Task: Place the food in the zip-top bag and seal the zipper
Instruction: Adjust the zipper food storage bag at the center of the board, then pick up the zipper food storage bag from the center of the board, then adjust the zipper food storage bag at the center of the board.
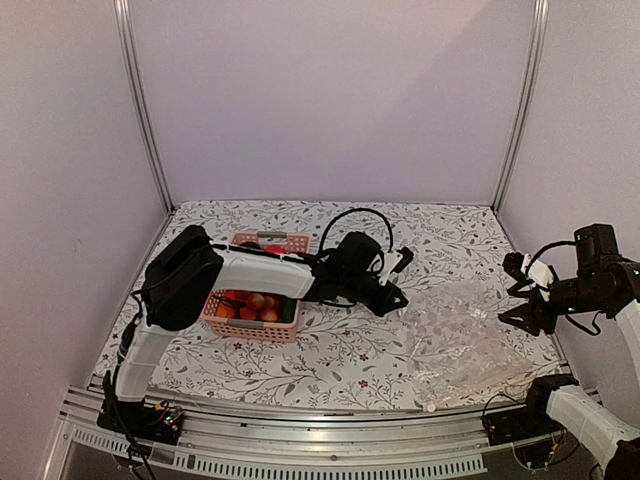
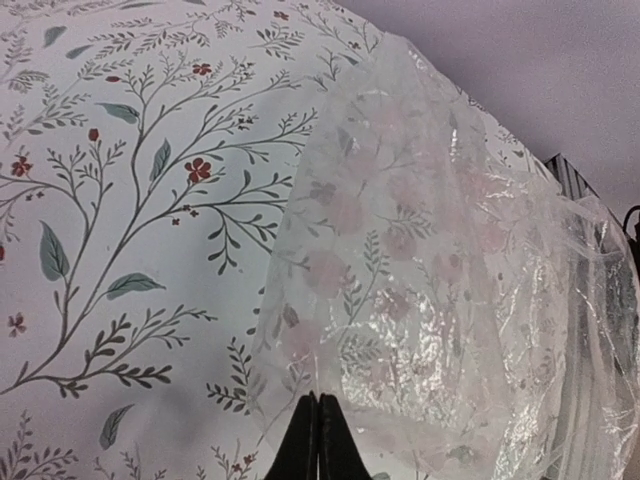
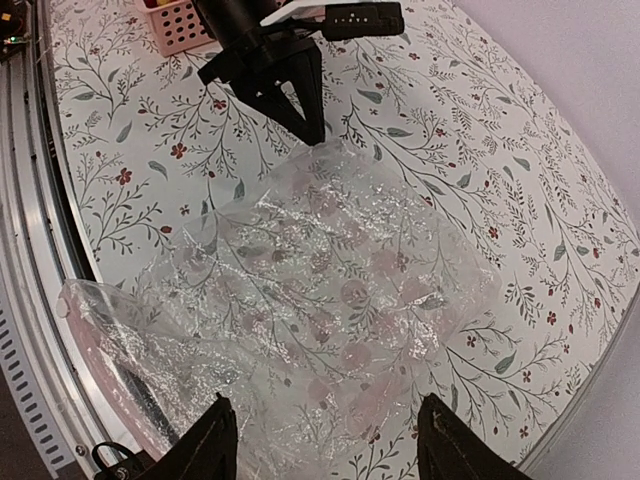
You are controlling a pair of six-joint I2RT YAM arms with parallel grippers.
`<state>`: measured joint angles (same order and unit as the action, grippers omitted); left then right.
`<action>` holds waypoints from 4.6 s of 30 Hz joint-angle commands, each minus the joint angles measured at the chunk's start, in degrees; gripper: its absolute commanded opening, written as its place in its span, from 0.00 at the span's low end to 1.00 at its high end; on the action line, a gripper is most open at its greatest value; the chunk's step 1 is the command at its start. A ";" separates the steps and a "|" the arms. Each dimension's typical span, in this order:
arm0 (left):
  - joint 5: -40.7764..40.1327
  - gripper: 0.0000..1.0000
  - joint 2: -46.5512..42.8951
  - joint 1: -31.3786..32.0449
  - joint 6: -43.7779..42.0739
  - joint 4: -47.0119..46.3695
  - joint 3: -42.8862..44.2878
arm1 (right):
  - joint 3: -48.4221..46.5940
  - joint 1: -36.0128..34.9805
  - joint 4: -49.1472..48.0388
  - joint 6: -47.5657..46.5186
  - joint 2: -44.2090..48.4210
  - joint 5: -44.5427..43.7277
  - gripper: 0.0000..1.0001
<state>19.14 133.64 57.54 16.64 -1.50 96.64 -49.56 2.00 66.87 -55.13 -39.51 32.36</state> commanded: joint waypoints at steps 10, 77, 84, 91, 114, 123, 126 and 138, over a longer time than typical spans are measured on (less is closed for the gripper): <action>-8.75 0.00 -0.70 -10.17 -9.77 12.36 7.82 | -1.47 -1.15 -1.87 -4.15 -5.88 0.96 0.57; -45.34 0.65 -42.85 12.95 3.67 -20.10 -38.87 | -11.17 -22.43 -30.65 31.11 -30.03 6.71 0.00; -35.75 0.39 -34.37 14.15 4.47 -28.01 -31.59 | -9.61 -20.90 -31.48 35.31 -27.51 5.99 0.00; -38.95 0.60 -25.87 14.30 12.95 -27.43 -19.39 | -11.53 -21.00 -33.95 38.19 -23.76 -1.45 0.00; -45.34 0.53 -17.36 9.47 22.51 -23.11 -9.81 | -19.27 -24.94 -35.99 40.02 -28.42 -19.28 0.00; -40.54 0.56 -16.73 5.00 17.45 -32.32 -16.18 | -16.38 -24.94 -30.01 38.46 -27.24 -3.00 0.00; -39.94 0.55 -14.88 3.52 16.36 -31.86 -14.42 | -15.29 -24.94 -26.96 36.72 -27.25 4.54 0.00; -36.30 0.53 -13.86 0.88 14.52 -33.49 -12.94 | -14.31 -23.51 -28.51 37.60 -25.57 -3.75 0.00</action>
<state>-16.40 126.98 57.84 32.53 -32.12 90.19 -63.99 -22.41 41.25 -19.18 -66.85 37.74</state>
